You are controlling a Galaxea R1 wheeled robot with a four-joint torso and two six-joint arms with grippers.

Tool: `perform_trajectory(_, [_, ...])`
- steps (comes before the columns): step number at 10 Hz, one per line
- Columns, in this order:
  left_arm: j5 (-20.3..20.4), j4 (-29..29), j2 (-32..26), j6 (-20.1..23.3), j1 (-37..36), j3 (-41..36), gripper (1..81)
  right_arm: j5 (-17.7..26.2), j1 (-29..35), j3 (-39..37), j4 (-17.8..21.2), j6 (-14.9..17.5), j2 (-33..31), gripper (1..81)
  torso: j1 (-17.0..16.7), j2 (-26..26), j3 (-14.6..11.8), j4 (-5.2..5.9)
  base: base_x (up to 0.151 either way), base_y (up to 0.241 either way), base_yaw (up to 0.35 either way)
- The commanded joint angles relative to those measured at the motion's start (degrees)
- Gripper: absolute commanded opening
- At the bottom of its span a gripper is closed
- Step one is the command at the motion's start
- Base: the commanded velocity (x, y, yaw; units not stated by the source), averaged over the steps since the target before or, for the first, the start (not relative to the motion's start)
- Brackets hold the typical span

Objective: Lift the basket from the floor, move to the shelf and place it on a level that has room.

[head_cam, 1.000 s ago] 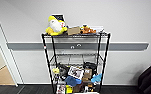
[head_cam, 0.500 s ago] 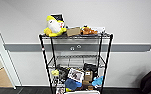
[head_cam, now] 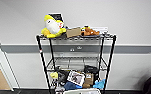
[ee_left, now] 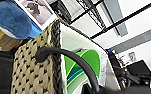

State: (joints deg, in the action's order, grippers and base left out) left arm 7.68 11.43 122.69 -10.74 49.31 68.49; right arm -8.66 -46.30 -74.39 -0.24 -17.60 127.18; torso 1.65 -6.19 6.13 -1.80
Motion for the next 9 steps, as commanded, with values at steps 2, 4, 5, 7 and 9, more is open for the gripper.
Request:
perform_trajectory(2, [1.5, -0.1, -2.3, -0.2, -9.7, -6.3, 1.0, -2.1, 8.8, 5.7, 0.2, 0.2, -1.9, 1.0, 0.0, 0.0, 0.0, 0.0, 0.133, 0.0, 0.0])
perform_trajectory(4, [1.5, 0.0, -2.6, -0.2, -9.9, -6.9, 1.0, -2.2, 8.6, 6.7, 0.4, 0.2, -3.5, 1.0, 0.0, 0.0, 0.0, 0.0, 0.133, 0.0, 0.0])
perform_trajectory(5, [1.5, 0.1, -2.6, -0.2, -9.9, -6.9, 1.0, -2.2, 8.5, 6.9, 0.4, 0.2, -4.0, 1.0, 0.0, 0.0, 0.0, 0.0, 0.133, 0.0, 0.0])
perform_trajectory(7, [1.5, -0.1, -2.9, -0.2, -9.9, -7.7, 1.0, -2.5, 8.8, 7.7, 0.4, 0.2, -4.5, 1.0, 0.0, 0.0, 0.0, 0.0, 0.132, 0.0, 0.0])
perform_trajectory(9, [1.8, -0.2, -3.7, -0.2, -10.0, -9.0, 1.0, -2.5, 9.5, 8.6, 0.4, 0.2, -4.5, 1.0, 0.0, 0.0, 0.0, 0.0, 0.133, 0.0, 0.0])
